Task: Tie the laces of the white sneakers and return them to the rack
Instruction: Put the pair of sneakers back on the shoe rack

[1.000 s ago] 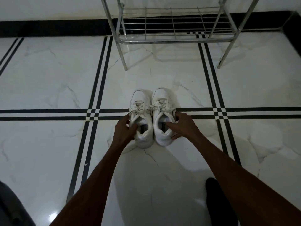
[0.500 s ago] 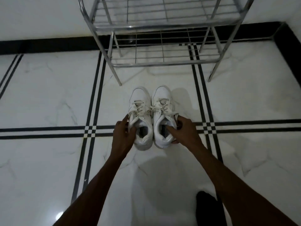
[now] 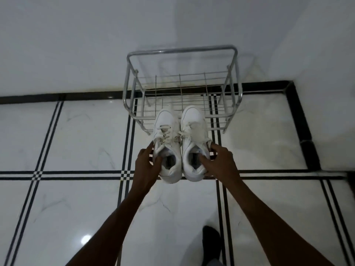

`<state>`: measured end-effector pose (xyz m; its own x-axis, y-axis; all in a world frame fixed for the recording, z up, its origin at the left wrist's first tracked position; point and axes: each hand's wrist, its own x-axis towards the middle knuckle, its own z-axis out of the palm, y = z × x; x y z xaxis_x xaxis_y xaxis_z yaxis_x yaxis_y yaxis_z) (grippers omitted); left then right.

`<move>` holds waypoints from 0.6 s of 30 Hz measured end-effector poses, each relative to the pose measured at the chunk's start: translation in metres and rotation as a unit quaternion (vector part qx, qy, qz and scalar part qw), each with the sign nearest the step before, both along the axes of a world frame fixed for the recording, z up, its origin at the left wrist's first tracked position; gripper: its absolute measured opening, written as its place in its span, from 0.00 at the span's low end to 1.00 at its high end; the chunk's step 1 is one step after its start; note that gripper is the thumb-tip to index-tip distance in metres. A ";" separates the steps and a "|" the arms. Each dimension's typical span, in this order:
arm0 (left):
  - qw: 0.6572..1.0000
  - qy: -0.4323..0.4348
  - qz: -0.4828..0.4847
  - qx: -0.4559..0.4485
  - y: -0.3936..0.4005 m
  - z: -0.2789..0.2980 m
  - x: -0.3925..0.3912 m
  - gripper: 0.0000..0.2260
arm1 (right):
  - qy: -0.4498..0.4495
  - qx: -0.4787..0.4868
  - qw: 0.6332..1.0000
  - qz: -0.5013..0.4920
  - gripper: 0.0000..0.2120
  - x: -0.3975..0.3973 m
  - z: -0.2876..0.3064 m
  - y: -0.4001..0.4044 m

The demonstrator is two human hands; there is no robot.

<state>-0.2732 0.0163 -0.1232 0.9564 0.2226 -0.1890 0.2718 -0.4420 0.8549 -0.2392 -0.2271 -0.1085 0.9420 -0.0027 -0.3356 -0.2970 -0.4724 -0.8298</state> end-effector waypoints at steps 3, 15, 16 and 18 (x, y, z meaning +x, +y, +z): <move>1.000 0.001 -0.013 0.001 -0.006 0.034 0.026 0.28 | 0.012 0.020 1.000 0.001 0.11 0.027 0.037 -0.009; 1.000 0.020 0.005 0.015 0.009 0.028 0.185 0.22 | 0.034 0.013 0.999 0.001 0.13 0.190 0.031 0.013; 0.999 0.030 0.002 0.014 0.013 0.019 0.201 0.22 | 0.036 0.007 0.999 0.002 0.14 0.206 0.020 0.017; 0.999 0.045 -0.003 0.013 0.019 0.008 0.224 0.23 | 0.054 0.013 0.998 0.000 0.14 0.229 0.006 0.025</move>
